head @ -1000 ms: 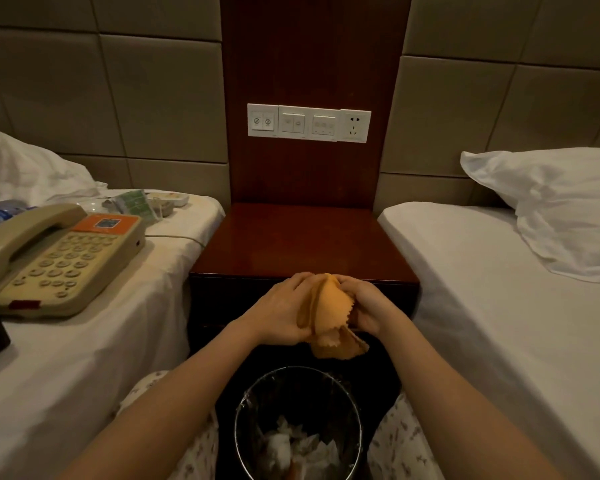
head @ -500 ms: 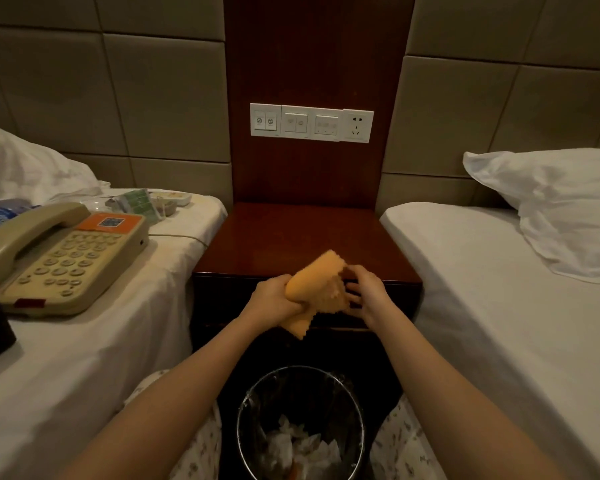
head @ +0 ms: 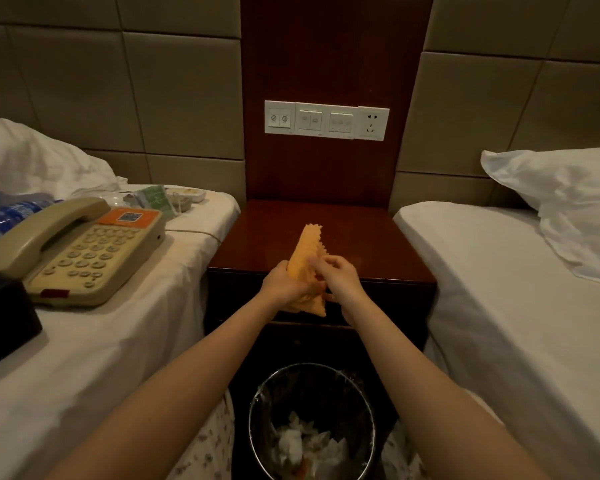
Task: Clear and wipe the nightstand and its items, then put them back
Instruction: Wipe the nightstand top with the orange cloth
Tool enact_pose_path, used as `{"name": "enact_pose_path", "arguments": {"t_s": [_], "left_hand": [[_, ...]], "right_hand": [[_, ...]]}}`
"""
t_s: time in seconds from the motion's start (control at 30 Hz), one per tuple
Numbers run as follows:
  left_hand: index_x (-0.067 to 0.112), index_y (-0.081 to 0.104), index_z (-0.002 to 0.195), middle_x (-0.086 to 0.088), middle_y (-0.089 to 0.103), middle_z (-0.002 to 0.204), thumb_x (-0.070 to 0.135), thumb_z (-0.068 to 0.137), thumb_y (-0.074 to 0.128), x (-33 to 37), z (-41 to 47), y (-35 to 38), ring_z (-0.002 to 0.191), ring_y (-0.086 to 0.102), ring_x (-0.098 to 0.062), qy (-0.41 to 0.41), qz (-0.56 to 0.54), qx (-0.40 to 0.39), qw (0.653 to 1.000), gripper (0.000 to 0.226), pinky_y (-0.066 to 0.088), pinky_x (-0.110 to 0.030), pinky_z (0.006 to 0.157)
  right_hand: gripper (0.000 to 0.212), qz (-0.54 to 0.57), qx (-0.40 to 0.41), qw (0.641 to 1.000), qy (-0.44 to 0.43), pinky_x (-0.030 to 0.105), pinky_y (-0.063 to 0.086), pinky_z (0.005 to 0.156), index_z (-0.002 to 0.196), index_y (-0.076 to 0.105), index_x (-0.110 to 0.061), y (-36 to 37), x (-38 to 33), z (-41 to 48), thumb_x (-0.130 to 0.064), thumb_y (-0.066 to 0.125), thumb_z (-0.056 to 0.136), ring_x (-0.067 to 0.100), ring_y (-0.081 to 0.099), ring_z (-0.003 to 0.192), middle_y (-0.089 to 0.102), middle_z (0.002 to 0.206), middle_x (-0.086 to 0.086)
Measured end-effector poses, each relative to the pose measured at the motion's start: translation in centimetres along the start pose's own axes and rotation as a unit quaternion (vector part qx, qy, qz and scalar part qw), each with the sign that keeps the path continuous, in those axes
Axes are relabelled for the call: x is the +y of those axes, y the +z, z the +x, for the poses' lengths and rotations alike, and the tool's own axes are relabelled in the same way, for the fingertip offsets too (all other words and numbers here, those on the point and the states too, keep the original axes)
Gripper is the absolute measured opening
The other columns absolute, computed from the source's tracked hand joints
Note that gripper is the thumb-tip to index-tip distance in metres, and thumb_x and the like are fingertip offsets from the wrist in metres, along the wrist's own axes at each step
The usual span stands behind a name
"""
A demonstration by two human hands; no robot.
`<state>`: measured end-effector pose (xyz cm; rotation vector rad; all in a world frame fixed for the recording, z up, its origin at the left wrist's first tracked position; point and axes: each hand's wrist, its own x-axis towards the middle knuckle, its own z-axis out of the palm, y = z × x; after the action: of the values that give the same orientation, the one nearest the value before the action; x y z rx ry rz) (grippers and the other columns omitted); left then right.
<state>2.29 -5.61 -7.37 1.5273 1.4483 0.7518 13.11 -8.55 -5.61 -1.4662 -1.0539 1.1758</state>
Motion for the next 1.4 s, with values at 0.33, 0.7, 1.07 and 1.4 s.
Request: {"name": "enact_pose_path", "arguments": {"t_s": [0.33,0.7,1.07,1.4], "left_hand": [[0.018,0.036,0.135,0.004,0.049,0.110,0.018,0.081,0.070,0.8,-0.8,-1.0,0.095,0.052,-0.012,0.076,-0.112,-0.005,0.991,0.064,0.050,-0.022,0.068],[0.015,0.029,0.139,-0.005,0.046,0.129,0.026,0.084,0.067,1.3,2.3,-5.8,0.106,0.050,-0.016,0.083,-0.060,0.036,0.994,0.068,0.047,-0.029,0.084],[0.012,0.035,0.137,-0.020,0.055,0.126,0.013,0.089,0.049,1.9,9.6,-13.0,0.095,0.055,-0.026,0.011,-0.025,0.151,0.988,0.051,0.043,-0.033,0.065],[0.010,0.032,0.137,-0.019,0.034,0.138,0.009,0.085,0.052,1.7,17.9,-17.2,0.128,0.034,-0.038,0.026,0.382,0.239,0.892,0.056,0.034,-0.042,0.104]], "right_hand": [[0.086,0.080,0.035,0.983,0.161,0.044,0.046,0.084,0.137,0.026,-0.011,2.9,-2.3,1.4,-0.046,0.073,0.075,0.033,0.046,0.120,0.042,0.132,0.012],[0.053,0.077,0.016,0.994,0.074,0.039,0.045,0.089,0.129,0.048,-0.002,6.1,-5.3,4.6,-0.021,0.068,0.084,0.031,0.054,0.115,0.057,0.126,0.015],[0.063,0.008,0.014,0.999,0.035,0.039,0.042,0.093,0.135,0.040,-0.005,9.1,-7.0,11.5,-0.028,0.068,0.084,0.032,0.050,0.119,0.051,0.131,0.013],[0.059,-0.019,-0.012,1.000,0.021,0.033,0.037,0.081,0.136,0.039,-0.006,11.1,-8.4,19.7,-0.028,0.064,0.087,0.030,0.049,0.119,0.051,0.132,0.011]]}}
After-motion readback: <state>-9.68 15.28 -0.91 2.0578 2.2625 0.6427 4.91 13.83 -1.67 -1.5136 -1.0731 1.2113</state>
